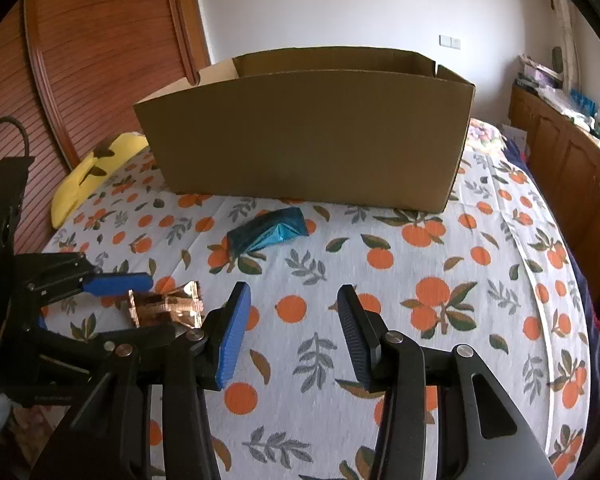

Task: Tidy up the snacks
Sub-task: 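Withdraw both tools from the box toward the copper wrapper and teal candy, then close the left gripper on the copper wrapper while the right gripper grasps the teal candy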

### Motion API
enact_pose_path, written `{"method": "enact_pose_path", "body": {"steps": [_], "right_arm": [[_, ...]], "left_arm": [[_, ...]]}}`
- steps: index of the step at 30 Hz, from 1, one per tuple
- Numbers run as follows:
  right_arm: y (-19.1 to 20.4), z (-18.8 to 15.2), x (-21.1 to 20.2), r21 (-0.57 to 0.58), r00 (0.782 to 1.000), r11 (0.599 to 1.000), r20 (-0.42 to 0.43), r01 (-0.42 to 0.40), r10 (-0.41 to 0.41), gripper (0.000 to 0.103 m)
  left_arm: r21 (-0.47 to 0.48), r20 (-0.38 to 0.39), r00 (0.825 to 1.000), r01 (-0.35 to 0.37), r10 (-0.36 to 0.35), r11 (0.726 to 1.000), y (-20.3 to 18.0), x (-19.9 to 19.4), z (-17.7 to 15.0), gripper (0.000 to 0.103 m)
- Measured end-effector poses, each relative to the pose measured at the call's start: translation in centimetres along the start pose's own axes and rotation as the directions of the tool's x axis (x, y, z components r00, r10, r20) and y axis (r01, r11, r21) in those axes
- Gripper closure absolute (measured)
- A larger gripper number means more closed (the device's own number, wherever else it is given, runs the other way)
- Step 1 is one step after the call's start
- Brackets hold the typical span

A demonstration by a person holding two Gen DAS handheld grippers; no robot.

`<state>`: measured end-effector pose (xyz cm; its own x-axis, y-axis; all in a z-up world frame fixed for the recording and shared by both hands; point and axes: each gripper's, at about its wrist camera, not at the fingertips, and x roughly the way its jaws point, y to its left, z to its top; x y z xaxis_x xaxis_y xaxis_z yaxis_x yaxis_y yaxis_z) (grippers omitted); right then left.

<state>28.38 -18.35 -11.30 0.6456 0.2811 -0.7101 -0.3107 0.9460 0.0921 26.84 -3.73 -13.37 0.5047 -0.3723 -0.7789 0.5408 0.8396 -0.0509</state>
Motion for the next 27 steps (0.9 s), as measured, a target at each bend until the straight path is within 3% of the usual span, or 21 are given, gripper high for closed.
{"method": "enact_pose_path", "body": {"steps": [10,16,27], "right_arm": [[-0.4,-0.3,-1.8,0.021,1.000,1.000,-0.016,0.007,-0.007,0.057],[-0.3,-0.4,-2.4,0.024,0.999,1.000,-0.032,0.012,-0.011,0.057],[1.0,1.5,-0.9,-0.038,0.997,0.999,-0.078,0.008,-0.011,0.057]], "left_arm": [[0.008,0.020,1.000,0.015,-0.015,1.000,-0.2,0.4,1.0,0.054],[0.022,-0.011,1.000,0.015,-0.015,1.000,-0.3,1.2,1.3,0.053],[0.001,0.015,1.000,0.027,-0.027,1.000,-0.2,1.8,1.9,0.054]]}}
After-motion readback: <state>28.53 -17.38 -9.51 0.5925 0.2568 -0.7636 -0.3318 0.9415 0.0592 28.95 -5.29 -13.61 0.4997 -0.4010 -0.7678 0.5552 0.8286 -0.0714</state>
